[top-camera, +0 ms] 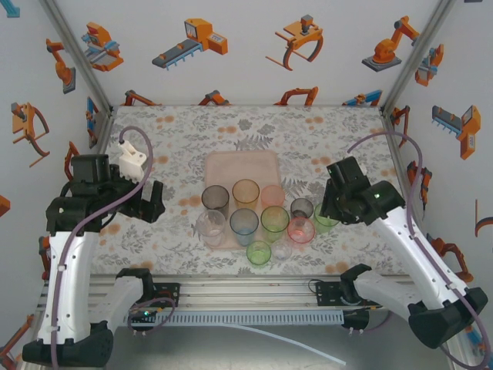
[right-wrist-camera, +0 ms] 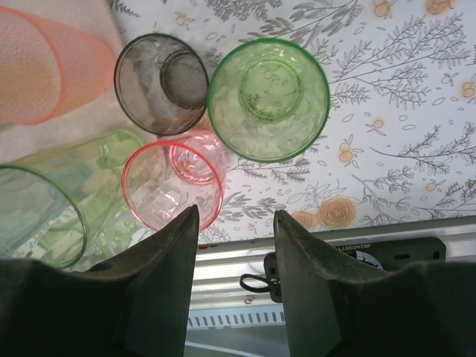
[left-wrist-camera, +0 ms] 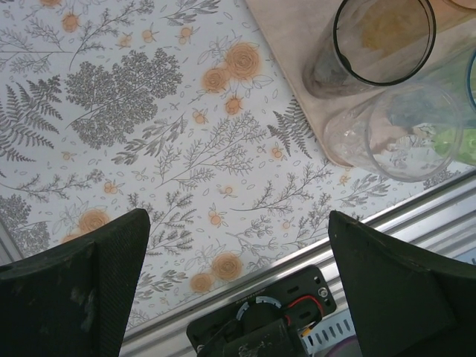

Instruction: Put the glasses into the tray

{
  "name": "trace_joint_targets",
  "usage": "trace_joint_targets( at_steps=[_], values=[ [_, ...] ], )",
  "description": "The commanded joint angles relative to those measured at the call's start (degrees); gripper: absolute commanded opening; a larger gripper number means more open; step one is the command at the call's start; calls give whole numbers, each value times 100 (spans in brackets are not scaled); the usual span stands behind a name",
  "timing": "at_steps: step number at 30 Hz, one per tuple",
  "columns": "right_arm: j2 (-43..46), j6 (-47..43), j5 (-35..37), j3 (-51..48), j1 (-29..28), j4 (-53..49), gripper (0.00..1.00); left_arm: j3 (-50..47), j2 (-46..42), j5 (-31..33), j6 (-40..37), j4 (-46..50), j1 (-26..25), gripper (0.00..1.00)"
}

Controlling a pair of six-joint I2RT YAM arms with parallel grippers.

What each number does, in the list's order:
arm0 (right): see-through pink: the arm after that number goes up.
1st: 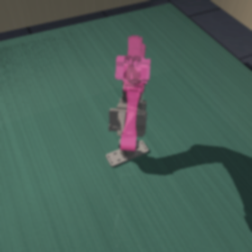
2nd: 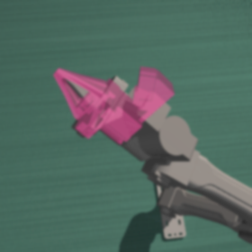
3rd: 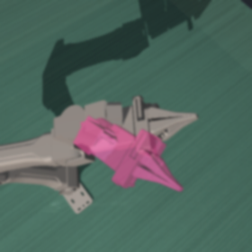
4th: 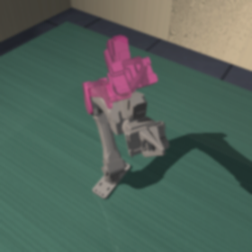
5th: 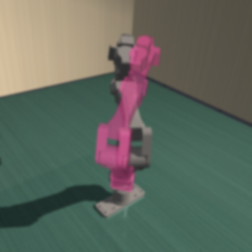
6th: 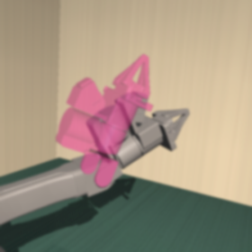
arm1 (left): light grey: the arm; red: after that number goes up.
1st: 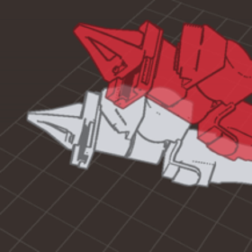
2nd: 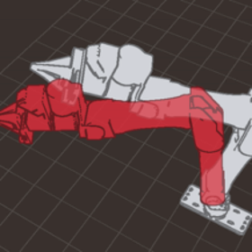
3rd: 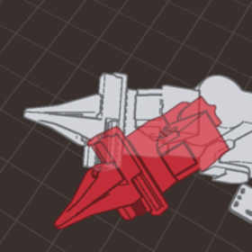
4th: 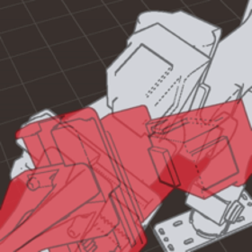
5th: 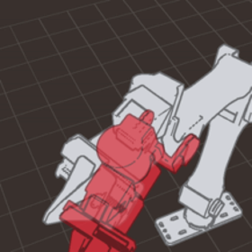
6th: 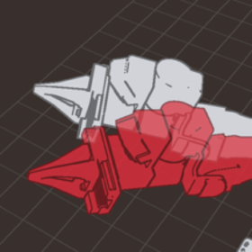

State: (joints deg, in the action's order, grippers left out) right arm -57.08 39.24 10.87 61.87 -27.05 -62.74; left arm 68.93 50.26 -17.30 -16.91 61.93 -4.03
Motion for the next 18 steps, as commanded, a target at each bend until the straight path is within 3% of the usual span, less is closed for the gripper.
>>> trace_joint_targets(
  at_steps=[1, 6, 18],
  values=[
    [-125, 41, 24, -82, 303, -35, 45, 236, 160, -169, 152, -61, 26, 97],
    [-486, -84, -289, -88, 740, 69, 44, 483, 388, 27, 234, -372, 30, 97],
    [-329, 46, -447, -689, 1270, 351, 44, 929, 1213, -687, 583, -481, -27, 97]
  ],
)
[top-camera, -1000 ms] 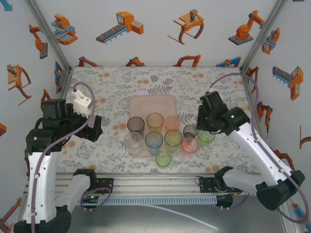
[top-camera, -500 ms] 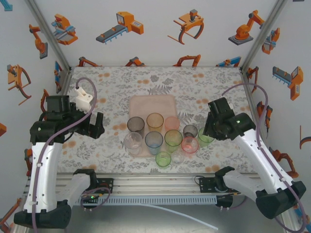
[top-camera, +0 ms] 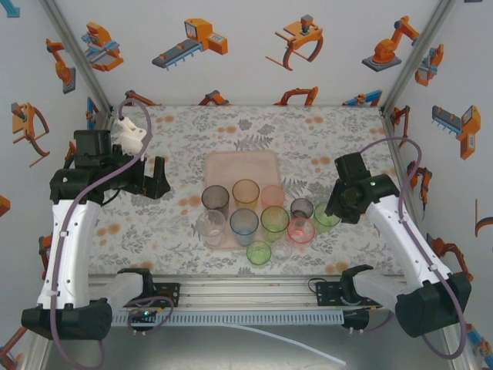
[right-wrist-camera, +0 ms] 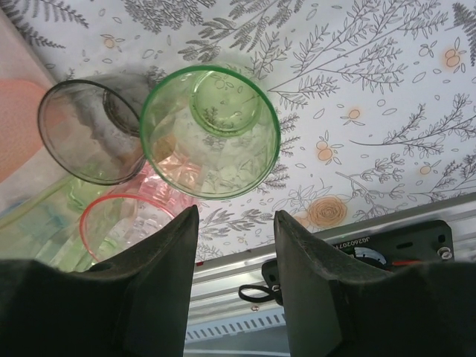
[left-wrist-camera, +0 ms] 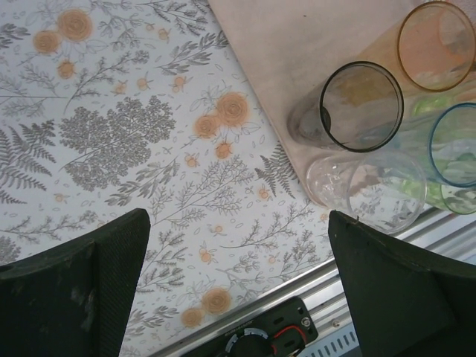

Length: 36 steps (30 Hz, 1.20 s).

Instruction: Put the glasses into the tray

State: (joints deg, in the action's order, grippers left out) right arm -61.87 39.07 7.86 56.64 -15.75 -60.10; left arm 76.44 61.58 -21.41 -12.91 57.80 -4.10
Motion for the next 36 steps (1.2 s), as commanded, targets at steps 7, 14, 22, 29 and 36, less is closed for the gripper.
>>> trace_joint_targets(
  at_steps=[7, 14, 22, 29, 36],
  values=[
    [80, 112, -223, -395, 287, 473, 44, 211, 266, -375, 303, -105, -38, 97],
    [-148, -28, -207, -505, 465, 567, 44, 357, 383, -286, 291, -90, -26, 97],
    [-265, 17, -329, -762, 573, 860, 40, 181, 322, -231, 260, -115, 10, 97],
    [-307, -14, -123, -879, 599, 921, 36, 28, 231, -219, 262, -192, 58, 97],
    [-317, -49, 24, -942, 616, 894, 28, 37, 309, -259, 280, -234, 85, 97]
  ],
)
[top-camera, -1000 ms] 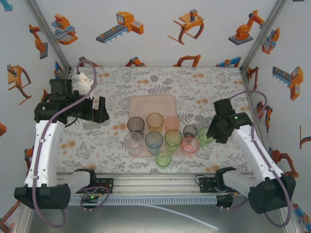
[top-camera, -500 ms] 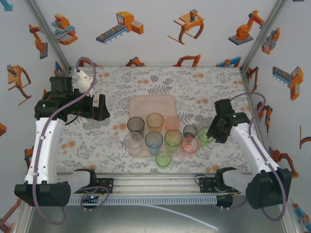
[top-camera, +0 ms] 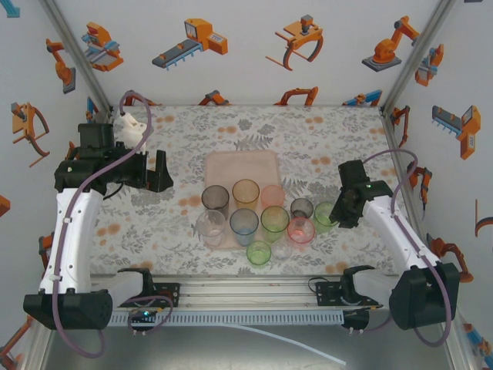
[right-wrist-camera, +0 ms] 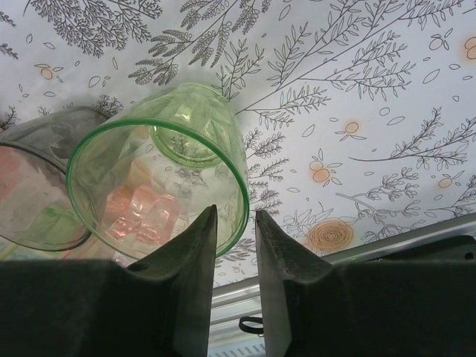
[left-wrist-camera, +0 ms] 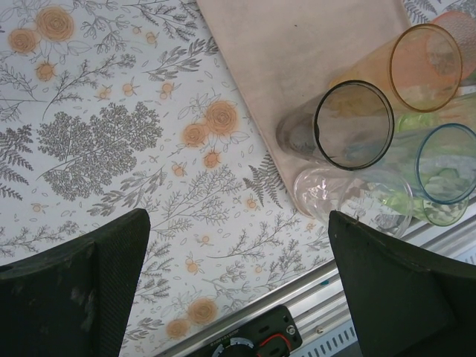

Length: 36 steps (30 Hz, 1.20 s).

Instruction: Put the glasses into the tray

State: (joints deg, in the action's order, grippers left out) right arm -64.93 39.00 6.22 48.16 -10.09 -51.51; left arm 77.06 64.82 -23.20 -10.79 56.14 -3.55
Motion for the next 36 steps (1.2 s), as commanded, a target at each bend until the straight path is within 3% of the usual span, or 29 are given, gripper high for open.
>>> trace_joint_targets(
  at_steps=[1, 10, 19, 36],
  values=[
    [-4, -42, 197, -112, 51, 35, 27, -24, -10, -75, 61, -67, 34, 97],
    [2, -178, 264, -111, 86, -41, 17, -18, 6, -66, 65, -63, 43, 97],
    [59, -282, 310, 0, 112, -156, 1, -42, -24, -53, 64, -61, 83, 97],
    [191, -436, 397, 467, 174, -486, 0, 2, 29, -67, 65, -54, 94, 97]
  ],
)
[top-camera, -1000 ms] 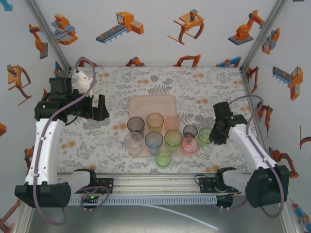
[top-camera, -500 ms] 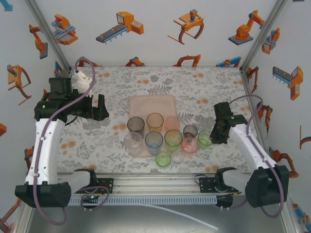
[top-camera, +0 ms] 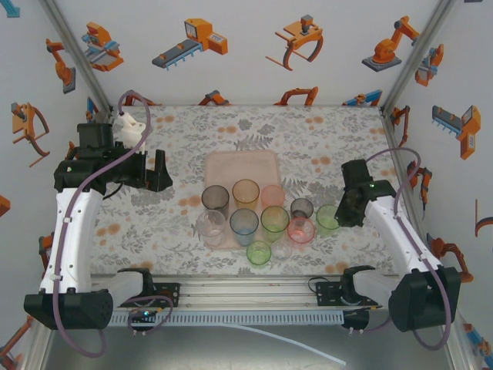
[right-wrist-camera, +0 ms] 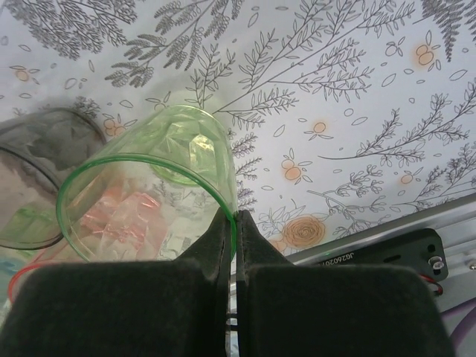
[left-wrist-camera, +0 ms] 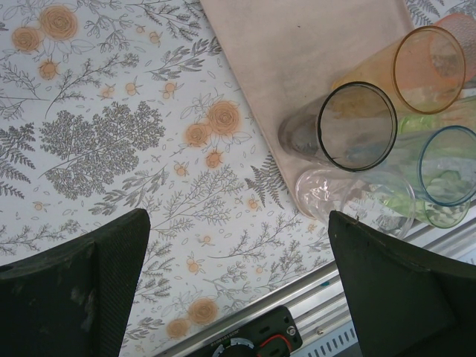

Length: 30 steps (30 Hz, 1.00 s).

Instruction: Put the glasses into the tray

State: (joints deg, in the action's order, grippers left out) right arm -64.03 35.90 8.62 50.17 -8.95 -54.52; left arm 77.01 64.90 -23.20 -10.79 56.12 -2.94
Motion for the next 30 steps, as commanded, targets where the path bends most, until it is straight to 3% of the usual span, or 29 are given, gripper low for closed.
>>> trace_joint_targets(
  at_steps=[1, 17, 30],
  values=[
    [101, -134, 182, 297, 68, -198, 0, 4, 18, -92, 81, -52, 39, 97],
    [-221, -575, 310, 1305, 191, -408, 0, 55, -22, -131, 115, -13, 128, 97],
    [-1507, -962, -116, 2951, 205, -231, 0, 112, 61, -148, 129, -4, 241, 97]
  ],
)
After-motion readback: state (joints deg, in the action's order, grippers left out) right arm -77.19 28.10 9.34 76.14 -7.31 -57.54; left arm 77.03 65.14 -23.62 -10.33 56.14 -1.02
